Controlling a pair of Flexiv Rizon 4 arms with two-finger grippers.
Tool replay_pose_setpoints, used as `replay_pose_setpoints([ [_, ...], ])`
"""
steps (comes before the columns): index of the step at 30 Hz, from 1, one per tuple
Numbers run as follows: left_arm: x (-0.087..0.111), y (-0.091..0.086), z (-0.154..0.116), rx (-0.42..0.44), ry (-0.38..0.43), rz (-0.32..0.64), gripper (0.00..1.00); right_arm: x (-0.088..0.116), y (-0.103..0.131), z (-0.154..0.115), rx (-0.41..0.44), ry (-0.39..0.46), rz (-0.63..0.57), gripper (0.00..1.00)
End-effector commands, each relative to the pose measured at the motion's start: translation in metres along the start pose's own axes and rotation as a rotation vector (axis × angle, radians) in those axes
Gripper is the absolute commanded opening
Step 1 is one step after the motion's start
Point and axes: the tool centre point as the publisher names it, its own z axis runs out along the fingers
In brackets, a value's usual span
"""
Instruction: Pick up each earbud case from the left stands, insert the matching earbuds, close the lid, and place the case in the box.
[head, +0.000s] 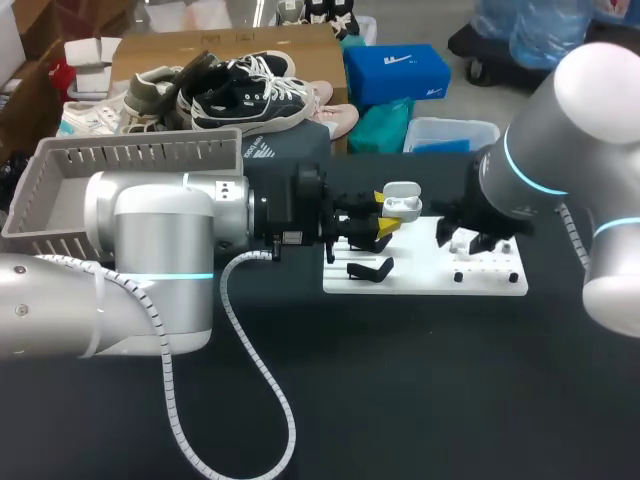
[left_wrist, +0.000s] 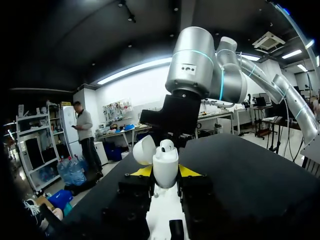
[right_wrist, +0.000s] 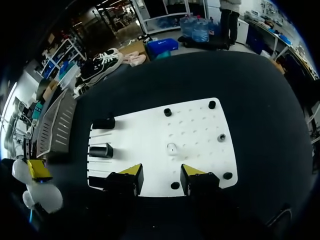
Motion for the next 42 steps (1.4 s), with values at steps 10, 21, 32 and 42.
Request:
replay_pose_setpoints([
  [10, 0.001, 0.000, 0.000, -0.002, -0.003, 0.002, 0.00, -0.001, -0.006, 0.012, 0.014, 0.022, 0.016, 0.45],
  [21, 0.001, 0.000, 0.000, -0.002, -0.003, 0.002, 0.00, -0.003, -0.007, 0.018, 0.021, 0.037, 0.030, 0.45],
  [32, 0.001, 0.000, 0.000, -0.002, -0.003, 0.002, 0.00, -0.006, -0.009, 0.025, 0.021, 0.053, 0.042, 0.45],
  [42, 0.001, 0.000, 0.000, -0.002, -0.003, 0.002, 0.00, -0.011, -0.012, 0.028, 0.015, 0.068, 0.049, 0.44],
])
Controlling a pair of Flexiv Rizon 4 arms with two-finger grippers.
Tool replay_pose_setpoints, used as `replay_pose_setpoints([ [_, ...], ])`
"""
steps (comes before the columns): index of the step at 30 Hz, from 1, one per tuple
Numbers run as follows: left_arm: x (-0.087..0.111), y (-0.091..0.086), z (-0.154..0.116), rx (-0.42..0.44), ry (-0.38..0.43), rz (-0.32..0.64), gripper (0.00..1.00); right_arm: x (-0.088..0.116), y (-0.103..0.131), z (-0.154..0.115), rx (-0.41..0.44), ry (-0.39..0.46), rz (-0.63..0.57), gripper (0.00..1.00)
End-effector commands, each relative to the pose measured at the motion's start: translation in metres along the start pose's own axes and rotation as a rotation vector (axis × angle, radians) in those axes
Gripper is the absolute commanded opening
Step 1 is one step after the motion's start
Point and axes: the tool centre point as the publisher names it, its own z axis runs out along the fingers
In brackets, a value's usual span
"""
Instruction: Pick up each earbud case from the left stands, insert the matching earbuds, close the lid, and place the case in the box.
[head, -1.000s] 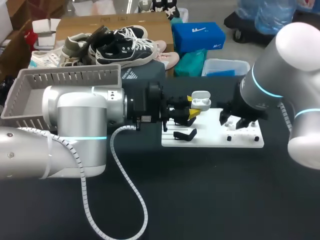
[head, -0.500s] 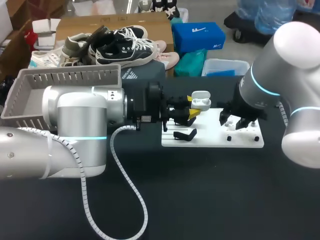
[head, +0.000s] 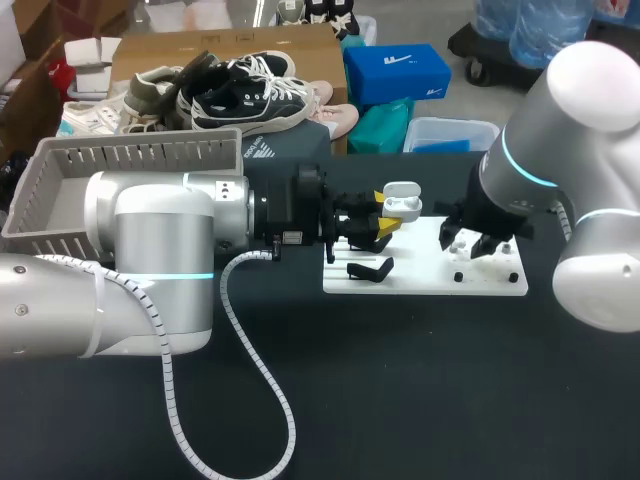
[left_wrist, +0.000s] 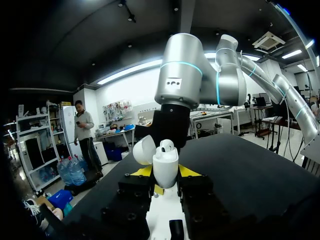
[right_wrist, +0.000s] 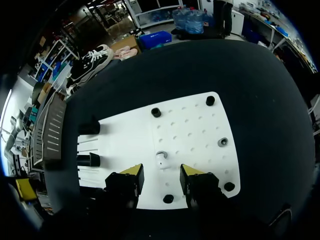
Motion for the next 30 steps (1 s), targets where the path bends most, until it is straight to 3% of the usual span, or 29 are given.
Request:
replay_pose_setpoints([
  [1, 0.0008, -0.0003, 0.0000, -0.002, -0.003, 0.002, 0.00, -0.0045, 0.0004, 0.0021, 0.000, 0.011, 0.001, 0.44],
  [14, 0.0008, -0.0003, 0.0000, -0.002, -0.003, 0.002, 0.00, -0.0087, 0.0007, 0.0074, -0.007, 0.048, 0.003, 0.43],
  [30, 0.0008, -0.0003, 0.0000, -0.002, -0.003, 0.002, 0.00, -0.0094, 0.0015, 0.0108, -0.005, 0.055, 0.010, 0.28],
])
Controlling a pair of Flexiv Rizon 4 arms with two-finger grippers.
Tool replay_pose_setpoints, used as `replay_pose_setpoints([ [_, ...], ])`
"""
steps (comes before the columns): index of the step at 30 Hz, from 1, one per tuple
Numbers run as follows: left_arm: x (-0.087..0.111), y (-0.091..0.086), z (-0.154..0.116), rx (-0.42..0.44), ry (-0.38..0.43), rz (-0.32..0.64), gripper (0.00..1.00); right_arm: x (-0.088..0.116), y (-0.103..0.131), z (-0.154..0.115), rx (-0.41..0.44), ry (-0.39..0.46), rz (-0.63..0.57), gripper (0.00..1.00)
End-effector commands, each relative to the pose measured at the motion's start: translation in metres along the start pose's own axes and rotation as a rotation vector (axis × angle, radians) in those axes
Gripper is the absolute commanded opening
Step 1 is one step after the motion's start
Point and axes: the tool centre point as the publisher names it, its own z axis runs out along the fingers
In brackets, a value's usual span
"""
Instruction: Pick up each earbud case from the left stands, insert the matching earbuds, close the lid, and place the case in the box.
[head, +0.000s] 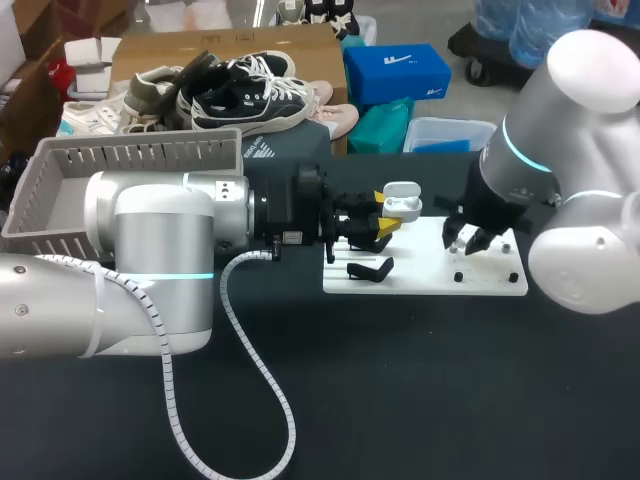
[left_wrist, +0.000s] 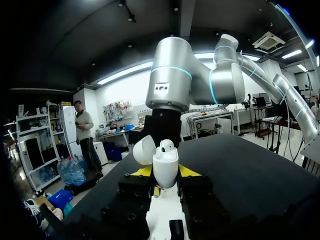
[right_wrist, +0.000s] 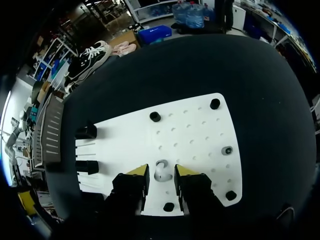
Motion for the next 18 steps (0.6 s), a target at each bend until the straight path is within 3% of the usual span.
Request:
replay_pose_setpoints([
  [1, 0.0008, -0.0003, 0.0000, -0.002, -0.003, 0.002, 0.00, -0.0011, 0.0008, 0.0015, 0.003, 0.000, 0.003, 0.28],
  [6, 0.0008, -0.0003, 0.0000, -0.002, -0.003, 0.002, 0.00, -0.0012, 0.0002, 0.0021, 0.004, 0.000, 0.006, 0.24],
  [10, 0.0008, -0.0003, 0.0000, -0.002, -0.003, 0.002, 0.00, -0.0017, -0.0005, 0.0021, 0.006, -0.002, 0.010, 0.15],
  [16, 0.0008, -0.0003, 0.0000, -0.002, -0.003, 0.002, 0.00, -0.0004, -0.0018, 0.0016, 0.007, -0.002, 0.016, 0.16],
  [18, 0.0008, -0.0003, 0.0000, -0.002, -0.003, 0.002, 0.00, -0.0003, -0.0025, 0.0014, 0.008, -0.002, 0.019, 0.05],
])
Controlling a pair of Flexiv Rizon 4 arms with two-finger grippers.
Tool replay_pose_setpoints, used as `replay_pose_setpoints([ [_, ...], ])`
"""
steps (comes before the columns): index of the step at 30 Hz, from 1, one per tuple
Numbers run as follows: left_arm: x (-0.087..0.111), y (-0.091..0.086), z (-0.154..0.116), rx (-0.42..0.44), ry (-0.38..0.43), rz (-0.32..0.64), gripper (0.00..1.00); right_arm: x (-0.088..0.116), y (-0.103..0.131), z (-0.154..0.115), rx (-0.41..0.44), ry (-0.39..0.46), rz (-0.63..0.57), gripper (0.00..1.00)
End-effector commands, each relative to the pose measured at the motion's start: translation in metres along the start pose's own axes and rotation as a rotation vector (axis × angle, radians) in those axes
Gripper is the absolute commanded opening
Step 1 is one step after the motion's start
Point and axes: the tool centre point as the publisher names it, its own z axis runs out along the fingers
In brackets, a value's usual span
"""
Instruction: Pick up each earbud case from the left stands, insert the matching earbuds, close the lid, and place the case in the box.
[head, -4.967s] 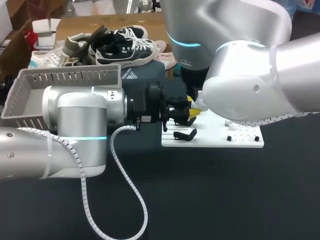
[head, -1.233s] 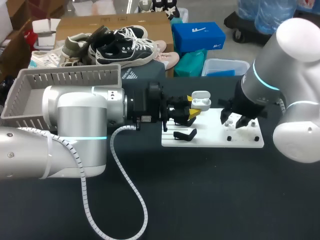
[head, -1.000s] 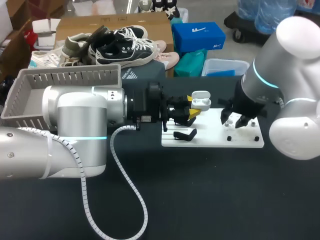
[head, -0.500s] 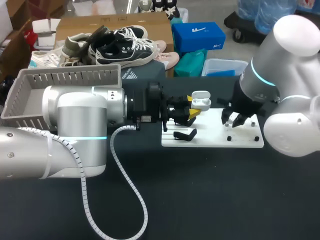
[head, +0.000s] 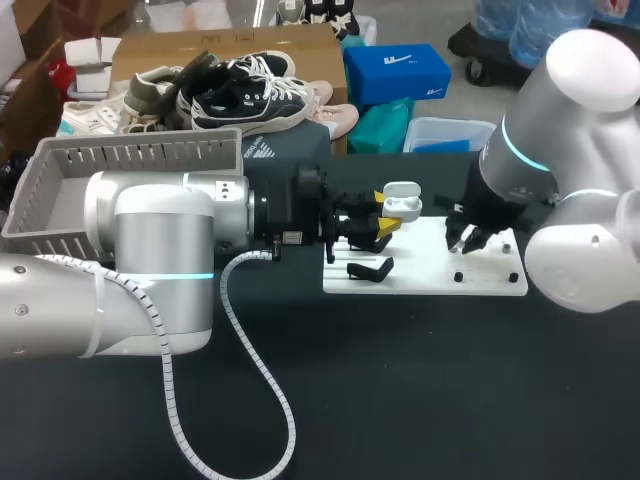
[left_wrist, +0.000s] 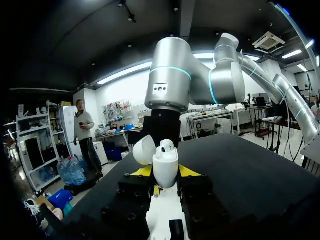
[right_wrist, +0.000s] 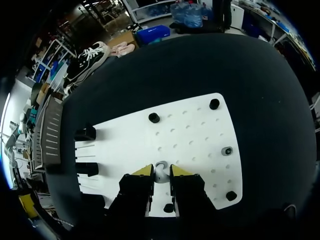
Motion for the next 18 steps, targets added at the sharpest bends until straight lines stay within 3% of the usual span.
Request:
replay_pose_setpoints([
  [1, 0.001, 0.000, 0.000, -0.002, -0.003, 0.002, 0.00, 0.001, -0.001, 0.000, 0.004, -0.004, 0.006, 0.00],
  [11, 0.001, 0.000, 0.000, -0.002, -0.003, 0.002, 0.00, 0.002, -0.002, -0.028, 0.002, -0.050, 0.011, 0.00],
  [18, 0.001, 0.000, 0.000, -0.002, -0.003, 0.002, 0.00, 0.015, -0.001, -0.057, 0.016, -0.083, -0.036, 0.00],
])
